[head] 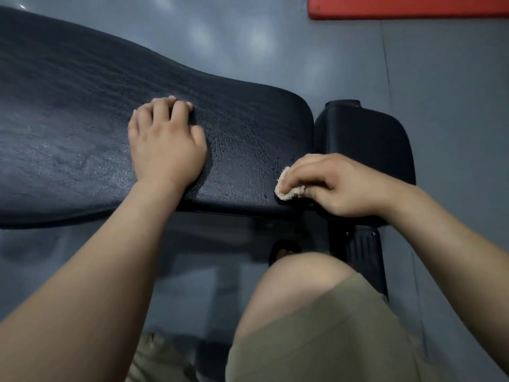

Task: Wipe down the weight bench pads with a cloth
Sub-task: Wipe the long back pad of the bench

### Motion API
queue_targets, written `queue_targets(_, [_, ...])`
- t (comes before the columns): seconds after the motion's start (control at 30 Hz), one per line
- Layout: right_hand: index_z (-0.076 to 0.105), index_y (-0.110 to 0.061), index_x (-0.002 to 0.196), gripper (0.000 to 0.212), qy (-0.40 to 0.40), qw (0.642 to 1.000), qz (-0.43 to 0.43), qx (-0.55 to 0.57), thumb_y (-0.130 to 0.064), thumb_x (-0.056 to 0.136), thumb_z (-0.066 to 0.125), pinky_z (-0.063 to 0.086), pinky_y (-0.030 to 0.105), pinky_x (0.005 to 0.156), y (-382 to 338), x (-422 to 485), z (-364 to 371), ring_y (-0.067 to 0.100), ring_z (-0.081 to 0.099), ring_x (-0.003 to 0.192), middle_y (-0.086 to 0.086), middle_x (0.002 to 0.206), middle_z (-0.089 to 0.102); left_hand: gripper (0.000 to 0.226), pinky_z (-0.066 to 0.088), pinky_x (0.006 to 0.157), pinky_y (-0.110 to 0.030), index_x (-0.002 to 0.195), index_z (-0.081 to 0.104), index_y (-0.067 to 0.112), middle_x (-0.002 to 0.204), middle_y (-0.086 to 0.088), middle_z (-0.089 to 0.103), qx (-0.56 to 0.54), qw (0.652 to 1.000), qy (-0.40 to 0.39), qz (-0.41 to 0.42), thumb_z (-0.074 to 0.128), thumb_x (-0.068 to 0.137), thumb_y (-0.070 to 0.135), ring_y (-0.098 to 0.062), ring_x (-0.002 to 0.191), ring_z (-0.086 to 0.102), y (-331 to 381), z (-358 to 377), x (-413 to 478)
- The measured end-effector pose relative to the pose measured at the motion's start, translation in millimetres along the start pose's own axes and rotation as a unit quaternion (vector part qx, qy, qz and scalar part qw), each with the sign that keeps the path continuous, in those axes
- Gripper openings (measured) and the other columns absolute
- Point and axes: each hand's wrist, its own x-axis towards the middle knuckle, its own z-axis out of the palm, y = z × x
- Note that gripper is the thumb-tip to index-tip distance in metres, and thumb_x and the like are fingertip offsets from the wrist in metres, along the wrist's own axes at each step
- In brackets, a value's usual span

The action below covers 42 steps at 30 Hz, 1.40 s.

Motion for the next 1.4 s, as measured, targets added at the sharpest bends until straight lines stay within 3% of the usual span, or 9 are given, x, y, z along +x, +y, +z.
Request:
queue_targets(0.07, [0.075,-0.018,0.111,0.03,-0.01,0.998,0.05,0.03,0.002,0.092,0.065,0.052,0.035,0.097,2.4,-7.0,-6.3,0.011,0.065,0.11,-0.008,0.11,0.071,0.042,0.024,0.117,-0.055,0.124,0.058,0.013,0.138,-0.015,0.05,0.014,0.999,-0.015,-0.029,0.041,0.091,0.031,-0.04,0.129,0.04,5.5,-3.2,3.0])
queue_targets(0.17, [0.075,-0.02,0.113,0.027,0.077,0.987,0.115,0.084,-0.003,0.096,0.064,0.054,0.031,0.091,9.6,-17.3,-22.7,0.009,0.068,0.102,-0.012,0.106,0.073,0.04,0.02,0.119,-0.059,0.119,0.055,0.005,0.132,-0.019,0.05,0.005,0.999,-0.03,-0.038,0.044,0.088,0.028,-0.041,0.13,0.04,35.3,-3.8,9.9])
queue_targets(0.27, [0.075,-0.025,0.112,0.026,0.202,0.959,0.175,0.094,-0.008,0.097,0.063,0.051,0.024,0.079,25.7,-20.1,-40.6,0.005,0.064,0.08,-0.017,0.092,0.073,0.042,0.023,0.119,-0.058,0.118,0.057,0.009,0.125,-0.015,0.055,-0.038,0.996,-0.045,0.068,0.044,0.083,0.028,-0.038,0.127,0.044,78.9,4.9,11.7])
queue_targets(0.4, [0.074,-0.027,0.111,0.025,0.313,0.918,0.24,0.042,-0.012,0.096,0.061,0.042,0.009,0.085,55.4,-16.4,-60.0,-0.011,0.06,0.09,-0.02,0.1,0.07,0.047,0.024,0.12,-0.055,0.125,0.058,0.015,0.13,-0.008,0.057,-0.088,0.976,-0.07,0.186,0.041,0.083,0.029,-0.033,0.128,0.045,132.7,22.0,17.3])
queue_targets(0.5, [0.074,-0.024,0.112,0.024,0.346,0.903,0.252,-0.021,-0.015,0.095,0.061,0.043,0.009,0.089,78.5,-5.8,-64.6,-0.003,0.06,0.096,-0.011,0.105,0.069,0.045,0.022,0.121,-0.055,0.129,0.059,0.017,0.139,-0.007,0.054,-0.096,0.969,-0.068,0.217,0.043,0.089,0.029,-0.03,0.138,0.039,156.1,38.0,30.8])
queue_targets(0.73, [0.07,-0.017,0.124,0.03,0.287,0.928,0.197,-0.133,-0.012,0.096,0.06,0.038,0.02,0.108,114.5,16.7,-42.8,0.017,0.057,0.119,-0.003,0.126,0.069,0.05,0.019,0.122,-0.053,0.132,0.058,0.018,0.15,-0.009,0.05,-0.038,0.971,-0.047,0.232,0.033,0.092,0.037,-0.03,0.146,0.035,155.7,67.0,27.5])
queue_targets(0.97, [0.072,-0.005,0.118,0.04,0.244,0.957,0.059,-0.143,0.013,0.085,0.06,0.045,0.035,0.106,93.8,-20.3,-14.8,0.024,0.062,0.117,0.001,0.122,0.071,0.048,0.019,0.121,-0.053,0.13,0.057,0.018,0.149,-0.008,0.05,-0.022,0.973,-0.035,0.228,0.033,0.093,0.037,-0.03,0.145,0.036,157.8,68.1,25.3])
queue_targets(1.27, [0.072,-0.016,0.104,0.036,0.22,0.945,0.151,-0.189,0.0,0.086,0.046,0.047,0.039,0.093,130.5,43.4,-55.8,0.028,0.062,0.097,-0.002,0.103,0.073,0.046,0.02,0.121,-0.052,0.13,0.056,0.022,0.148,-0.005,0.05,-0.019,0.975,-0.032,0.218,0.035,0.093,0.037,-0.029,0.144,0.036,158.8,67.1,26.7])
queue_targets(1.4, [0.07,-0.014,0.103,0.036,0.234,0.946,0.119,-0.189,0.007,0.082,0.049,0.045,0.039,0.092,113.5,25.5,-40.7,0.026,0.06,0.096,-0.003,0.102,0.07,0.047,0.02,0.122,-0.051,0.131,0.056,0.023,0.149,-0.005,0.05,-0.022,0.975,-0.033,0.219,0.034,0.092,0.037,-0.028,0.144,0.036,158.8,65.8,26.6])
